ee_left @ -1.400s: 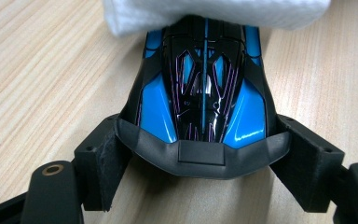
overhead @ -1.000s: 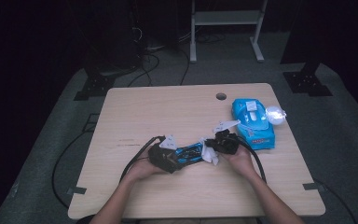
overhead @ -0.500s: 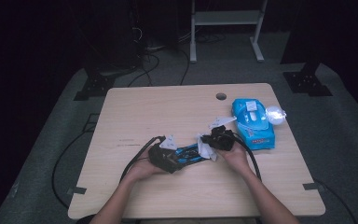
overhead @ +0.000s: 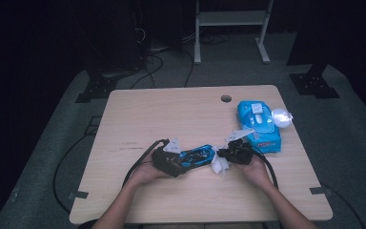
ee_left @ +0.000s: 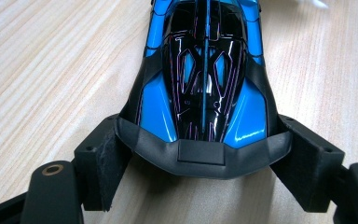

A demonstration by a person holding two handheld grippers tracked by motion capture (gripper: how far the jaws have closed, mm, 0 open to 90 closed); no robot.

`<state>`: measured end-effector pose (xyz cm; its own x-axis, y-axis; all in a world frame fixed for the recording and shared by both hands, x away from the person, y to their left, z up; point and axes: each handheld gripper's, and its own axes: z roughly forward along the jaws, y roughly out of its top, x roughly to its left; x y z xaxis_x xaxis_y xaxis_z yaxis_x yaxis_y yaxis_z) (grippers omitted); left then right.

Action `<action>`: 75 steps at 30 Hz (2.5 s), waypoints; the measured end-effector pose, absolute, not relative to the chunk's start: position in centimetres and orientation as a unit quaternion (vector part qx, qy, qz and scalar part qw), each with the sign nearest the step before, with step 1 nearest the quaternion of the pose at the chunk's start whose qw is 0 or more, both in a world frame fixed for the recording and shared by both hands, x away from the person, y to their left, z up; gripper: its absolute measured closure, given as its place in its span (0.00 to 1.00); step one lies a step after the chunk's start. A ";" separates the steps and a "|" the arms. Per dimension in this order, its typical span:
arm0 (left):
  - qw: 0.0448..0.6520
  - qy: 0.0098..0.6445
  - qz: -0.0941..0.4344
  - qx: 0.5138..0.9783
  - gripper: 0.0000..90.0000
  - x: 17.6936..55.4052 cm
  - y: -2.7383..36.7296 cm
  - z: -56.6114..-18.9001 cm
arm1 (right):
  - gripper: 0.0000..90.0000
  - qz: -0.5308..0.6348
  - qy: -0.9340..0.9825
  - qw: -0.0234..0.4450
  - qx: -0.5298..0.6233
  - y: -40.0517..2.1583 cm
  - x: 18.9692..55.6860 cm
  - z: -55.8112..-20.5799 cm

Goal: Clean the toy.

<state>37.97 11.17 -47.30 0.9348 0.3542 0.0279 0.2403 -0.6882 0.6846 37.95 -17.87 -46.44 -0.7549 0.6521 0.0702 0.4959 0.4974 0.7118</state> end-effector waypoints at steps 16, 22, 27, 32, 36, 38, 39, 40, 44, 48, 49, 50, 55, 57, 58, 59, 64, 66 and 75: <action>0.360 0.163 0.081 0.915 0.27 37.9 11.1 -47.3 | 0.95 0.396 0.867 0.094 0.289 -14.5 38.2 -45.2; 0.357 0.161 0.083 0.916 0.27 37.9 11.1 -47.3 | 0.95 0.378 0.867 0.107 0.307 -16.8 38.0 -45.7; 0.357 0.161 0.083 0.916 0.27 37.9 11.1 -47.3 | 0.95 0.390 0.868 0.098 0.291 -16.3 37.1 -45.3; 0.358 0.163 0.083 0.916 0.27 37.9 10.9 -47.3 | 0.95 0.407 0.869 0.084 0.268 -14.1 37.1 -44.8; 0.358 0.165 0.082 0.915 0.27 37.9 10.9 -47.3 | 0.95 0.421 0.870 0.072 0.246 -11.5 37.0 -44.5; 0.358 0.164 0.082 0.916 0.27 37.9 10.9 -47.3 | 0.95 0.420 0.873 0.068 0.239 -10.9 37.0 -44.6; 0.357 0.164 0.082 0.916 0.27 37.9 10.9 -47.3 | 0.95 0.416 0.877 0.057 0.231 -9.6 37.0 -44.9; 0.357 0.165 0.083 0.916 0.27 37.9 10.9 -47.3 | 0.95 0.418 0.878 0.055 0.229 -9.2 37.0 -45.0; 0.356 0.165 0.083 0.916 0.27 37.9 10.9 -47.3 | 0.95 0.425 0.879 0.035 0.212 -7.1 36.9 -45.3; 0.358 0.166 0.081 0.915 0.27 37.9 11.0 -47.3 | 0.95 0.415 0.884 0.042 0.211 -7.2 37.3 -45.2; 0.358 0.165 0.081 0.916 0.27 37.9 11.0 -47.3 | 0.95 0.412 0.884 0.047 0.215 -7.6 37.4 -45.1; 0.358 0.165 0.081 0.916 0.27 37.9 11.0 -47.3 | 0.95 0.412 0.883 0.050 0.218 -8.2 37.6 -45.0; 0.357 0.164 0.082 0.916 0.27 38.0 10.9 -47.3 | 0.95 0.417 0.870 0.070 0.254 -11.1 38.3 -44.5; 0.358 0.165 0.082 0.915 0.27 37.9 10.9 -47.3 | 0.95 0.403 0.870 0.081 0.272 -12.0 39.2 -44.3; 0.358 0.165 0.082 0.915 0.27 37.9 10.9 -47.3 | 0.95 0.404 0.869 0.082 0.274 -11.9 39.3 -44.3; 0.358 0.165 0.082 0.915 0.27 37.9 10.9 -47.3 | 0.95 0.402 0.870 0.082 0.273 -11.6 39.3 -44.3; 0.359 0.167 0.081 0.915 0.27 37.9 10.8 -47.3 | 0.95 0.411 0.877 0.055 0.243 -7.8 39.4 -44.7; 0.359 0.165 0.080 0.915 0.27 38.0 11.0 -47.4 | 0.95 0.407 0.882 0.053 0.233 -6.8 39.5 -45.0; 0.356 0.164 0.080 0.917 0.27 38.1 10.9 -47.3 | 0.95 0.406 0.851 0.075 0.324 -13.2 41.9 -45.4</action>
<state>38.05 10.90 -47.32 0.9334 0.3576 0.0301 0.2437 -0.6931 0.6784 41.91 -13.19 -45.43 -0.7788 0.6125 0.1350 0.4903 0.4602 0.7402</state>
